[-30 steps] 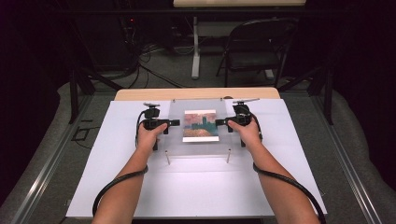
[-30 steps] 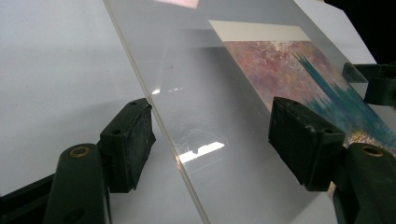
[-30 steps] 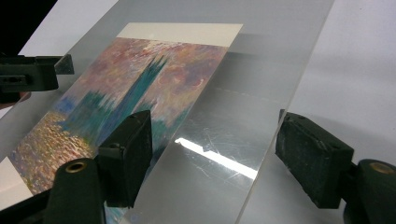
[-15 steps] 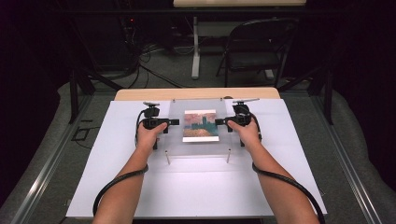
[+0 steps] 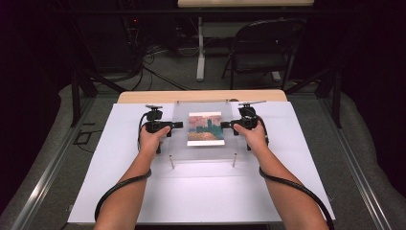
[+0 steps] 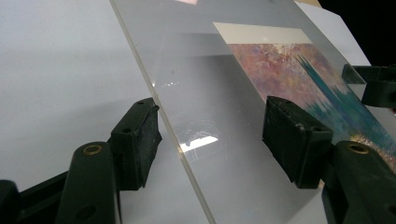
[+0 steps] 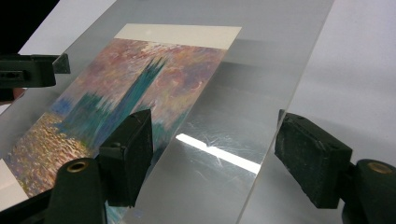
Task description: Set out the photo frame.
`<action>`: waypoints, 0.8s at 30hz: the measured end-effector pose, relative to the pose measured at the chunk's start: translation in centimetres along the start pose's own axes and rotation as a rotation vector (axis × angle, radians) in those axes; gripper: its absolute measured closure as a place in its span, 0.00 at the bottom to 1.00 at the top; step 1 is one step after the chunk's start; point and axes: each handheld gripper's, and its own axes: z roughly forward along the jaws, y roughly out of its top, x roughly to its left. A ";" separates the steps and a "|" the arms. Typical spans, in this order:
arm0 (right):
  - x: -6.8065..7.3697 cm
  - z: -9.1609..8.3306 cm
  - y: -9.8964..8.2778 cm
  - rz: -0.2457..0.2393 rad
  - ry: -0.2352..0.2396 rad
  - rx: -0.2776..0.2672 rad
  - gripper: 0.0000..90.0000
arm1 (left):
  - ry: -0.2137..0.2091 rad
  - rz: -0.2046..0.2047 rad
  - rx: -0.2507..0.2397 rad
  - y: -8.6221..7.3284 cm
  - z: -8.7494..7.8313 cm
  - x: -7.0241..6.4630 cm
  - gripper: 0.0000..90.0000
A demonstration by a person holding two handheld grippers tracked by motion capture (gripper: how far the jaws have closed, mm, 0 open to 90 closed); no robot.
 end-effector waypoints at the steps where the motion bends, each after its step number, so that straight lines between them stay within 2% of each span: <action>1: 0.1 0.0 0.0 -0.003 0.000 -0.001 0.31 | 0.000 0.006 -0.001 0.0 -0.1 0.0 0.41; 17: 1.0 -1.1 0.2 -0.058 -0.009 -0.035 0.31 | -0.002 0.025 -0.024 0.3 -1.5 -0.7 0.46; 24: 1.4 -1.8 0.3 -0.092 -0.011 -0.045 0.32 | 0.003 0.051 -0.027 0.6 -2.3 -1.2 0.49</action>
